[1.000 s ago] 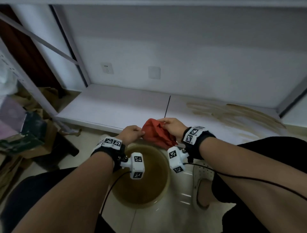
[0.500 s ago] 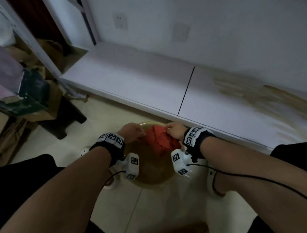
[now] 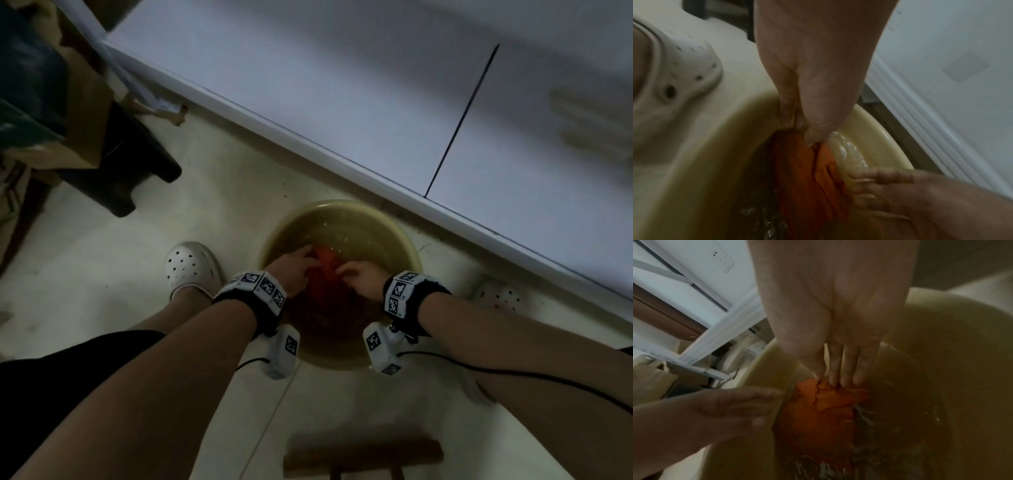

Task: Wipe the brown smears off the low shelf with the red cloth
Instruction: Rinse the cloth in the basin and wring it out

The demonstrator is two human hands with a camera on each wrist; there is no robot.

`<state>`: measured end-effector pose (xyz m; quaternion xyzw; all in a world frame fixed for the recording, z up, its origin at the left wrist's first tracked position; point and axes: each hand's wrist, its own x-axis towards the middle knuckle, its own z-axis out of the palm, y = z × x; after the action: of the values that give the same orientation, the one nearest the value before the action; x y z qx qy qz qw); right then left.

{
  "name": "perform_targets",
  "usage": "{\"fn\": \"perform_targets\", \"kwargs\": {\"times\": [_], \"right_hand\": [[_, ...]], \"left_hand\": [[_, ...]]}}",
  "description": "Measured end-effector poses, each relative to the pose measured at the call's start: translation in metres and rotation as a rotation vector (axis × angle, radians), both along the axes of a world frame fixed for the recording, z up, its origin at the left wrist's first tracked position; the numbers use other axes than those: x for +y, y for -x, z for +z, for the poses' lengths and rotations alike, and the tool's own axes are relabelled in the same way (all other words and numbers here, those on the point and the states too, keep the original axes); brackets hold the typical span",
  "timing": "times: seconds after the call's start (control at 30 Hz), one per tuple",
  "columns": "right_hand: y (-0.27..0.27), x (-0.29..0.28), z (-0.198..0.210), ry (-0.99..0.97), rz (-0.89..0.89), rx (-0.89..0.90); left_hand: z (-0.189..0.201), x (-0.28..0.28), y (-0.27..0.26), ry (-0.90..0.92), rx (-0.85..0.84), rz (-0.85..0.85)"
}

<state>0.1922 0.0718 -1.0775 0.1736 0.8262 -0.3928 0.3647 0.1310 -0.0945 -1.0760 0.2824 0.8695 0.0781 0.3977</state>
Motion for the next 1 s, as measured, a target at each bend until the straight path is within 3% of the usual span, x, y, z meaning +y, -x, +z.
{"fn": "perform_targets", "kwargs": {"times": [0.17, 0.23, 0.4, 0.53, 0.63, 0.7, 0.77, 0.83, 0.93, 1.0], "right_hand": [[0.009, -0.006, -0.005, 0.031, 0.219, -0.219], [0.011, -0.007, -0.011, 0.066, 0.228, -0.261], [0.015, 0.012, -0.034, -0.019, -0.272, -0.151], [0.014, -0.004, -0.032, 0.173, -0.387, -0.302], [0.015, -0.015, -0.029, 0.388, -0.693, -0.401], [0.019, -0.011, -0.021, 0.416, -0.823, -0.423], [0.019, -0.003, -0.013, 0.426, -0.872, -0.441], [0.017, -0.001, 0.0, 0.345, -0.793, -0.393], [0.011, -0.003, -0.001, 0.341, -0.668, -0.313], [0.008, -0.008, 0.003, 0.422, -0.735, -0.322]], "left_hand": [[-0.034, 0.007, -0.006, 0.206, -0.086, -0.172], [-0.04, 0.007, -0.004, 0.243, -0.128, -0.173], [-0.036, 0.009, 0.009, 0.086, -0.015, 0.112], [-0.032, 0.018, -0.006, 0.061, -0.207, 0.31], [-0.023, 0.026, -0.016, -0.102, -0.334, 0.41], [-0.012, 0.028, -0.019, -0.198, -0.382, 0.442], [-0.001, 0.03, -0.022, -0.273, -0.423, 0.453], [0.007, 0.03, -0.025, -0.339, -0.452, 0.458], [0.015, 0.028, -0.026, -0.376, -0.375, 0.389], [0.017, 0.026, -0.027, -0.403, -0.299, 0.35]]}}
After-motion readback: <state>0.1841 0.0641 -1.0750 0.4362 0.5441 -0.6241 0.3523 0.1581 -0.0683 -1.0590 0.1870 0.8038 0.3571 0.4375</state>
